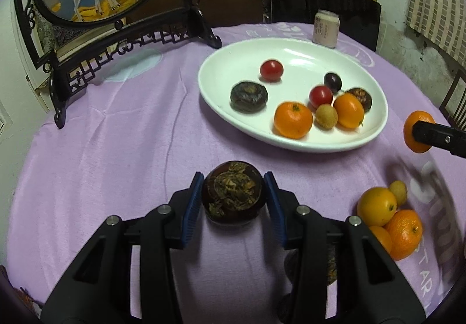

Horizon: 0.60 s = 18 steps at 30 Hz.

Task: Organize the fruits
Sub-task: 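Grasp an orange with the right tool while the left tool carries its fruit to the plate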

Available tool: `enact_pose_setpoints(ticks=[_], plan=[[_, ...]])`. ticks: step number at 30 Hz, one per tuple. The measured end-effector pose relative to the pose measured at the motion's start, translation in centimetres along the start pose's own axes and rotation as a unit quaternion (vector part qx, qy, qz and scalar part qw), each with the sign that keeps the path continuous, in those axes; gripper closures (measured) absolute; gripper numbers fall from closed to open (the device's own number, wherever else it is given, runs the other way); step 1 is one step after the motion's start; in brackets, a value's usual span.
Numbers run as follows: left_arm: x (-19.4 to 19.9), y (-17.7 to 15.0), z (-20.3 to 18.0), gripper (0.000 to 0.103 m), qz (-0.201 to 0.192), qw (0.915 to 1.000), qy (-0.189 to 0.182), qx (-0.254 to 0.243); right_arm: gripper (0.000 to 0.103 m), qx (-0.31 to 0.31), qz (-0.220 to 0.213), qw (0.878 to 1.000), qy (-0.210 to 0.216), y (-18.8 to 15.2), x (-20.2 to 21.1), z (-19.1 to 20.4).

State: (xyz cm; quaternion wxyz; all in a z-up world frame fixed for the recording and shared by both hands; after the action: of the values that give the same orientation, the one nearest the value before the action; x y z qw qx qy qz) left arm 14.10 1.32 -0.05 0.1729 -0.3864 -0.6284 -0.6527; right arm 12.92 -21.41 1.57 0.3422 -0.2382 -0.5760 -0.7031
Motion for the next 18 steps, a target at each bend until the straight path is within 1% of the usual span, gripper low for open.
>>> enact_pose_setpoints(ticks=[4, 8, 12, 15, 18], plan=[[1.4, 1.7, 0.2, 0.060, -0.023, 0.9997, -0.007, 0.007, 0.062, -0.021, -0.019, 1.000, -0.001, 1.0, 0.9, -0.9], [1.6, 4.5, -0.2, 0.060, -0.039, 0.9991, -0.013, 0.007, 0.062, -0.025, -0.024, 0.999, -0.005, 3.0, 0.6, -0.8], [-0.3, 7.1, -1.0, 0.060, -0.038, 0.9991, -0.020, 0.001, 0.062, -0.019, -0.022, 0.999, -0.012, 5.0, -1.0, 0.1], [-1.8, 8.0, -1.4, 0.060, -0.034, 0.9990, -0.029, 0.004, 0.062, -0.011, -0.011, 1.000, -0.021, 6.2, -3.2, 1.0], [-3.1, 8.5, -1.5, 0.060, -0.030, 0.9990, -0.033, 0.008, 0.062, -0.005, -0.002, 1.000, -0.025, 6.5, -4.8, 1.6]])
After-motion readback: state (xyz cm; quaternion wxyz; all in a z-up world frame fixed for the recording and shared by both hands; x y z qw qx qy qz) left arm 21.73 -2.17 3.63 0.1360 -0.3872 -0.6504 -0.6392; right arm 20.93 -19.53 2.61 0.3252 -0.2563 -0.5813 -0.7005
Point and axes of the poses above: each gripper's, at about its wrist camera, not at the fingertips, and x roughly against the way its jaws point, z to its left, y to its top, the point moved 1 cm from there along -x, roughly the way its jaws point, and after that the axes turned 12 degrees about -y, right-handed, at the moved point
